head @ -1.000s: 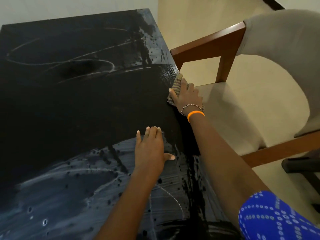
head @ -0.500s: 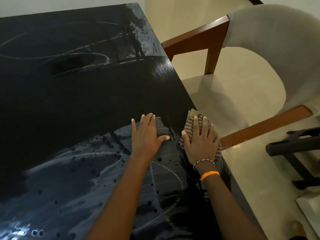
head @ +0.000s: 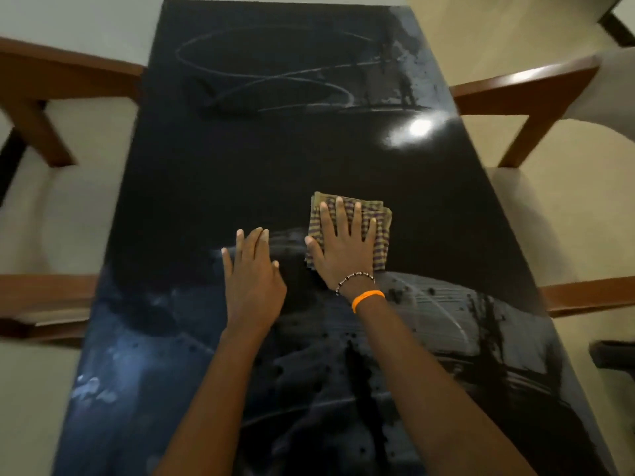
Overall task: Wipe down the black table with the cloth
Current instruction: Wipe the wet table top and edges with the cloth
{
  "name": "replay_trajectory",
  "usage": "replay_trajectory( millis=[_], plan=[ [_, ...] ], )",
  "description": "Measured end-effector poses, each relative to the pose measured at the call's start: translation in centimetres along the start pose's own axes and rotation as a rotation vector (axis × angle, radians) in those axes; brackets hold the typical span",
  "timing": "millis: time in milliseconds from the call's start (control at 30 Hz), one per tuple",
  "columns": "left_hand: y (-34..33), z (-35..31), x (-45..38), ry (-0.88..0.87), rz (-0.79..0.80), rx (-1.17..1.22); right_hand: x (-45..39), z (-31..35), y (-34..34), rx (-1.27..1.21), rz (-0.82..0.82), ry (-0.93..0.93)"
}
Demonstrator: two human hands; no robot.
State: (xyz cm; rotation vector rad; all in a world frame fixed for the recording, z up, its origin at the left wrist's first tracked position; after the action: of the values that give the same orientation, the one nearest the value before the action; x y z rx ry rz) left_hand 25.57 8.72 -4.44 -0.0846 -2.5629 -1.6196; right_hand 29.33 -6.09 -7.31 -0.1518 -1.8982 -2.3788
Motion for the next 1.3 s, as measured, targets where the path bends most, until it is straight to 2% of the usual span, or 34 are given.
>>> replay_trajectory(
  millis=[200,367,500,567,667,800,900,967,1033,1100,1167,1300],
  plan=[
    [5.3,12.3,3.6,0.224,-0.065,0.036,-0.1,13.0,-3.0,0.015,0.05,0.163],
    [8.1,19.3,5.6,0.281,-0.058,0.078,1.2,24.5,-5.9,0.053,0.08,0.324],
    [8.9,22.2,5.5,0.274,-0.051,0.239,1.4,29.0,-6.8,0.11,0.081,0.496],
    [9.0,22.5,4.9,0.246,-0.02,0.294,-0.1,27.8,-6.2,0.149,0.067,0.494],
    [9.3,21.8,4.4,0.226,-0.01,0.327,-2.9,23.3,-4.9,0.172,0.072,0.384],
    [9.0,21.0,2.8,0.193,0.039,0.342,-6.2,12.7,-1.6,0.133,0.024,0.036],
    [9.7,20.9,1.8,0.2,-0.003,0.339,-7.3,5.0,0.5,0.058,0.003,-0.254],
    [10.1,21.2,1.3,0.19,-0.028,0.326,-7.6,3.2,0.6,0.002,0.009,-0.4],
    [10.2,21.4,1.0,0.178,-0.042,0.322,-8.1,4.0,0.3,-0.022,0.003,-0.464],
    [10.3,21.3,0.8,0.171,-0.059,0.323,-8.6,6.8,-0.3,-0.004,-0.006,-0.411],
    [10.3,21.5,0.6,0.173,-0.094,0.336,-8.9,11.4,-1.4,0.048,-0.016,-0.263],
    [10.5,22.7,0.1,0.193,-0.167,0.431,-8.0,24.3,-4.9,0.136,0.019,0.214]
  ],
)
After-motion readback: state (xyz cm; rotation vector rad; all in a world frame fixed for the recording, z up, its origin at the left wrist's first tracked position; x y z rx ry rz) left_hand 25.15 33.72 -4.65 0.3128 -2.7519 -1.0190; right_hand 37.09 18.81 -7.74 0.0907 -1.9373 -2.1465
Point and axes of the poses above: each hand's wrist, its own x-axis away from the middle knuckle, its own y-axis out of the back of the hand, z = x × y, the point moved 9 cm from there along -x, towards the middle knuckle, and after that the axes turned 3 degrees about z, right-handed, at the moved point
